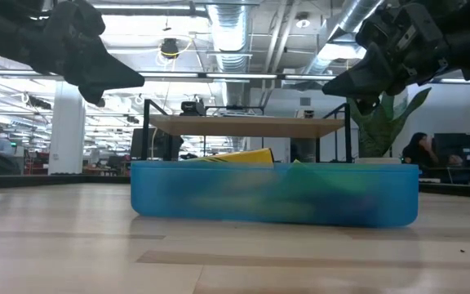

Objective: Pack school essentials
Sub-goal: Close the supply box

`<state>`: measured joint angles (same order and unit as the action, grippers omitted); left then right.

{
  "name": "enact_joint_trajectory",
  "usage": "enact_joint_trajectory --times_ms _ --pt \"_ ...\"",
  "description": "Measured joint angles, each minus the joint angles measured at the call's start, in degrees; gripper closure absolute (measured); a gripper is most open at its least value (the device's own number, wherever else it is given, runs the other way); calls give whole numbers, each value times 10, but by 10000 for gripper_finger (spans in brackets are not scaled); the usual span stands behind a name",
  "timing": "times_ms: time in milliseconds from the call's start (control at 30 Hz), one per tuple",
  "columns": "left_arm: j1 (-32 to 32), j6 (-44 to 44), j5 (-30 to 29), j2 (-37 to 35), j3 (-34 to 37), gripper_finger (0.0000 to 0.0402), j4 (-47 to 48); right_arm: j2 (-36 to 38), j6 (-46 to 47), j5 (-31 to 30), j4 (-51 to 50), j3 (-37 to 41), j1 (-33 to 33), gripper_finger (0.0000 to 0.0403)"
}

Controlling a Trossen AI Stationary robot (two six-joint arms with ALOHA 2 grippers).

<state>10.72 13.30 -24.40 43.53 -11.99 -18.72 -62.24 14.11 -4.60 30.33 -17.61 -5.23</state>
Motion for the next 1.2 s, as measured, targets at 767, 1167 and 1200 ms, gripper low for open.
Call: enact_joint_trajectory --times_ms 767,1167,1200 --pt "0 5 30 0 0 397 0 0 6 -27 -47 0 0 393" --pt "0 10 37 0 0 391 0 0 9 -29 -62 0 0 398" --pt "0 10 38 0 0 388 0 0 9 -29 -63 0 0 398"
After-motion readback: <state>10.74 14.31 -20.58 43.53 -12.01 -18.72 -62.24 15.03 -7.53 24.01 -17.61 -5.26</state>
